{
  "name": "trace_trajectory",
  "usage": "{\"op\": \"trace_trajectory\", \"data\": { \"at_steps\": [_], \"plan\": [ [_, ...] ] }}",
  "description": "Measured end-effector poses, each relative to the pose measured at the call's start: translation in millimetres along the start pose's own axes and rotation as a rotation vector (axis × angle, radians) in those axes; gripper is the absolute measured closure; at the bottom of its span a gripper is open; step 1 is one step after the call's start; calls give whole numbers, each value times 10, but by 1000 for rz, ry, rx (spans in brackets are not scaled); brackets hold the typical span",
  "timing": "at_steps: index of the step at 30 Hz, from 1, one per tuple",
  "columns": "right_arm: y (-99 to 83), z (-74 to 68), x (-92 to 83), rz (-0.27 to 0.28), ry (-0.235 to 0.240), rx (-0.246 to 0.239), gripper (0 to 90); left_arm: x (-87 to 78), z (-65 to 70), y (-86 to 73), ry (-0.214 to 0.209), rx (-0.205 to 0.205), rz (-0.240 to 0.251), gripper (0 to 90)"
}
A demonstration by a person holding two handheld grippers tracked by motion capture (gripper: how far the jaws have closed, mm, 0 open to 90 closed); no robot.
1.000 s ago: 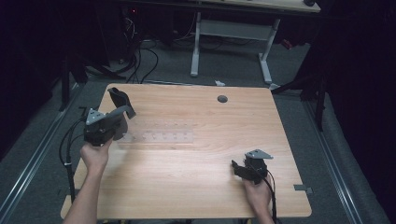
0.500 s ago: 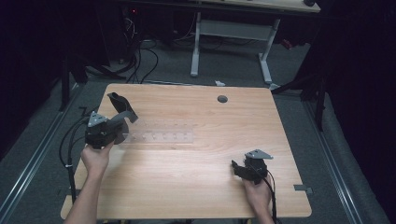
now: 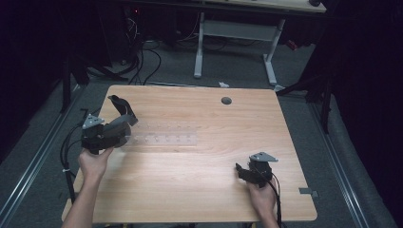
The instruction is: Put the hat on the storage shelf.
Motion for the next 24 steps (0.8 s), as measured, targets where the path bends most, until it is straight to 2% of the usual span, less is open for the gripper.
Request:
{"op": "trace_trajectory", "data": {
  "at_steps": [9, 24],
  "plan": [
    [0, -2, 0, 0, 2, -1, 342, -195, 27, 65, -14, -17, 28, 393],
    [0, -1, 0, 0, 1, -1, 342, -520, 141, 10, -45, -24, 64, 396]
  ]
}}
Point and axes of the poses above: each handheld gripper's, and its own axes: x roughly forward along the jaws, y roughly out of its top, z roughly to its right, the point moved 7 cm from there along x, roughly forward along the jaws, and after that the axes turned 8 degrees about -z, right-handed, at the moved point
